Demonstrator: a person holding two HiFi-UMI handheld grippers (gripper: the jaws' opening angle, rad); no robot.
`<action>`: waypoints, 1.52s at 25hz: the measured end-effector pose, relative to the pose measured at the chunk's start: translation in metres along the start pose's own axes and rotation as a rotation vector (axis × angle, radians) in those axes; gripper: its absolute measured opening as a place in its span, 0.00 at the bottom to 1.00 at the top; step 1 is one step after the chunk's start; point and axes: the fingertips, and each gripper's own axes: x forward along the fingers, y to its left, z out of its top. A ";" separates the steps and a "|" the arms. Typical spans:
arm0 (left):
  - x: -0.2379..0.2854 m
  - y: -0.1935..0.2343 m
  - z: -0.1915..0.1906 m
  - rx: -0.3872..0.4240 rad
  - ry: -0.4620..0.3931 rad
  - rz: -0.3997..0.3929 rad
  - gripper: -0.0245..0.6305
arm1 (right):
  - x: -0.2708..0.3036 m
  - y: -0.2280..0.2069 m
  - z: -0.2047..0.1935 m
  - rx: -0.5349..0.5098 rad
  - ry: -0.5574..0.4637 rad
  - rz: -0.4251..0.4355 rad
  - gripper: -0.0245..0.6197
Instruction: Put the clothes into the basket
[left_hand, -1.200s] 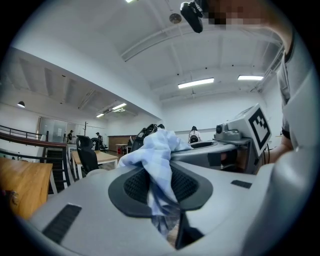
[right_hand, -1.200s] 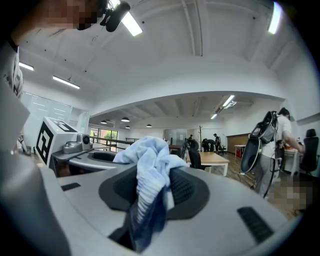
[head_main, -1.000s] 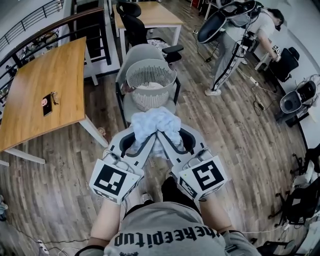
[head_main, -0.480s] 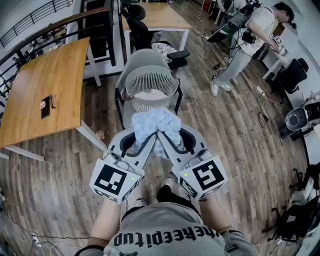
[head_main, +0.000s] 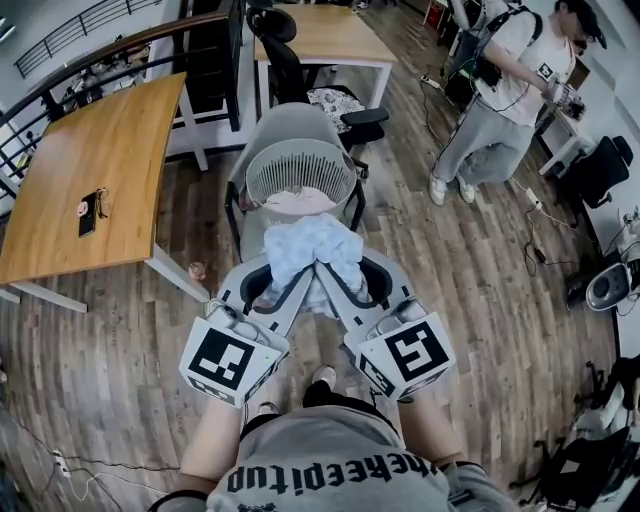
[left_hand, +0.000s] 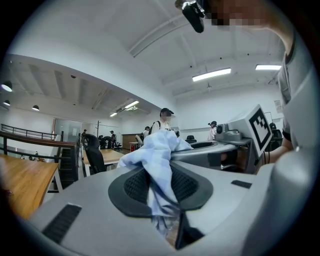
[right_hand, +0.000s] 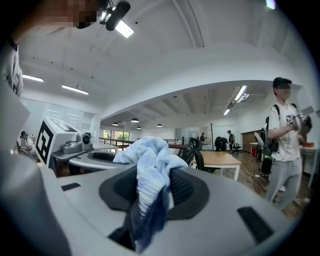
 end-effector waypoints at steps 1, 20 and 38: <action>0.005 -0.001 0.000 -0.002 0.001 0.006 0.19 | 0.000 -0.005 -0.001 0.002 -0.001 0.006 0.25; 0.079 -0.038 0.002 0.018 0.023 0.068 0.19 | -0.028 -0.083 -0.014 0.024 -0.038 0.072 0.25; 0.109 -0.023 -0.005 0.015 0.040 0.016 0.19 | -0.010 -0.110 -0.022 0.040 -0.023 0.020 0.25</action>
